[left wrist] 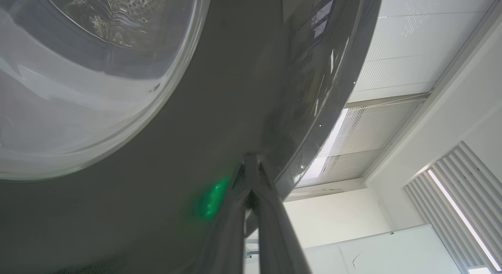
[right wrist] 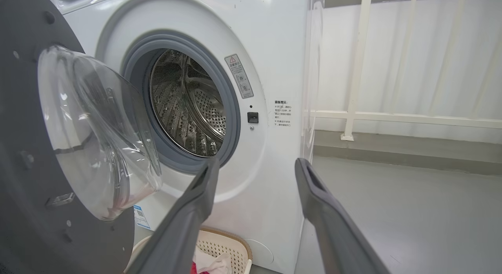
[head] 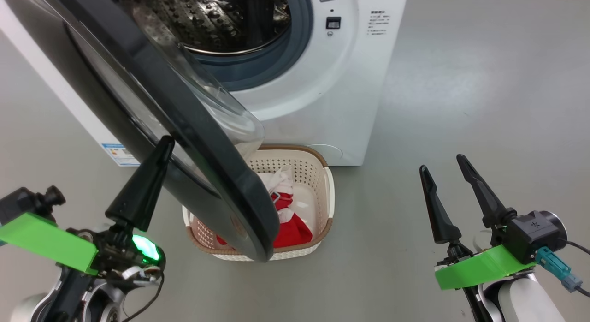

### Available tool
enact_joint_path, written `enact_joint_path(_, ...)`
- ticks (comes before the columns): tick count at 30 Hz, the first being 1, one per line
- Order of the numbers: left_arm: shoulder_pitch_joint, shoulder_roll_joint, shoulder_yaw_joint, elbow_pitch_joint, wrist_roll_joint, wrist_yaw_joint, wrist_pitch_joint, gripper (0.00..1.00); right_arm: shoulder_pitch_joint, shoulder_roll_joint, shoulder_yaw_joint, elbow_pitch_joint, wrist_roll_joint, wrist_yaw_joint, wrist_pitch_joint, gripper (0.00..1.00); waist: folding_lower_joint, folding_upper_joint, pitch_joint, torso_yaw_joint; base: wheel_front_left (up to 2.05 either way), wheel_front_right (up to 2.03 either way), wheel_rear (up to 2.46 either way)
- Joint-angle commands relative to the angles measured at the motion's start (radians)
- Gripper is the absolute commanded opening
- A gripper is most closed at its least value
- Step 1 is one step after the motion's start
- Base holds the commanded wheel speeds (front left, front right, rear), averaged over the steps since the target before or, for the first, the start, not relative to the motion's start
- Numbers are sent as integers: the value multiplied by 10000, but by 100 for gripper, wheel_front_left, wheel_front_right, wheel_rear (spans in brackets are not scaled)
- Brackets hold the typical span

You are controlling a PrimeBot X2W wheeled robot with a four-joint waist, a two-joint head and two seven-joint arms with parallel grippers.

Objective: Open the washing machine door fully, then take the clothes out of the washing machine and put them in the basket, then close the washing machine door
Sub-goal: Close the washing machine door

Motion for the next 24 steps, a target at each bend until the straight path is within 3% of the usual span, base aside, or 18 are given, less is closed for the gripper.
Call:
enact_joint_path(1,-441,106,191,-178,122,-171,-72,0,-331,1,208,-252,64,21,-65,100,0,0,97,-199,0,0,0)
enact_joint_path(24,-2111,23,107,807,-26,-832,-1014,0,-699,1,237,-390,124,21,-65,100,0,0,785,-1364,0,0,0)
